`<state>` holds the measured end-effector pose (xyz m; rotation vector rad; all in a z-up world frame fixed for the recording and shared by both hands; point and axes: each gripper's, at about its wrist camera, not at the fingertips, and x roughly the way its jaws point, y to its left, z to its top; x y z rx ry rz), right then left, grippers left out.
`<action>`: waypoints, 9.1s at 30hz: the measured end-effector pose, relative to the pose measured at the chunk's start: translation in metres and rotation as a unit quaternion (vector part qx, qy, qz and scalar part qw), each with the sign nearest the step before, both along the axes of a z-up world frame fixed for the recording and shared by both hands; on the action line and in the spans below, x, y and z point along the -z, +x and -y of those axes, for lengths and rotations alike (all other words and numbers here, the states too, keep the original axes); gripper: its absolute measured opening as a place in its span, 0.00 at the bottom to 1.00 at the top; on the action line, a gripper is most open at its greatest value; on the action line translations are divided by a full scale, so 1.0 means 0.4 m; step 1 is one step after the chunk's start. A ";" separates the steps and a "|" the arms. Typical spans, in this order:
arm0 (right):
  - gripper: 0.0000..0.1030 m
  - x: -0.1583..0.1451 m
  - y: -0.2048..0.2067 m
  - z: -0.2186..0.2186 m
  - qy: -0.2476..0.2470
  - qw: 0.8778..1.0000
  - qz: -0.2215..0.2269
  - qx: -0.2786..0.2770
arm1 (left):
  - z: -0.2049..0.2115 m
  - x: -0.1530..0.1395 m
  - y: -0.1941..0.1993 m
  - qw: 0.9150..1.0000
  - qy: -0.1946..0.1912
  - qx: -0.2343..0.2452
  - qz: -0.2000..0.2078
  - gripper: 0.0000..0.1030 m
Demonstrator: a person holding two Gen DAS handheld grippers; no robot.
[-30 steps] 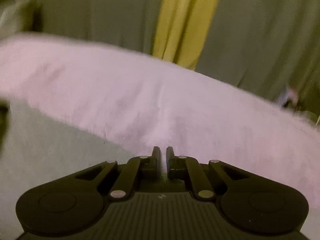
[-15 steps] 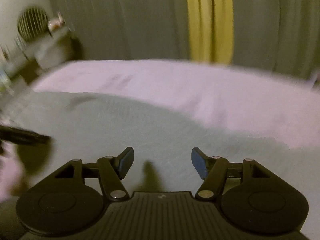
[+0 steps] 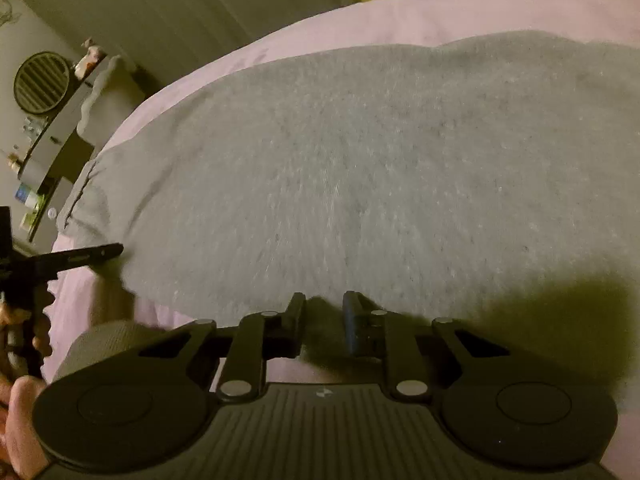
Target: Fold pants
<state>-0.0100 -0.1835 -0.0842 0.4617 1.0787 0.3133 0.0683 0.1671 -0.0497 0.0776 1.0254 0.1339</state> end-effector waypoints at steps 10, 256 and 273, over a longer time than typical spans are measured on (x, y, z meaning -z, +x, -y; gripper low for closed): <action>0.62 -0.115 -0.145 0.500 -0.196 0.908 -0.023 0.371 | 0.113 -0.124 -0.012 0.997 -0.055 -0.025 0.049 0.71; 0.96 0.011 -0.148 0.006 -0.172 0.959 0.225 0.010 | -0.405 0.044 -0.028 0.929 -0.208 -0.250 0.176 0.98; 0.96 0.011 -0.146 -0.004 -0.185 0.957 0.223 0.008 | -0.550 0.106 -0.053 0.849 -0.414 -0.242 0.222 0.67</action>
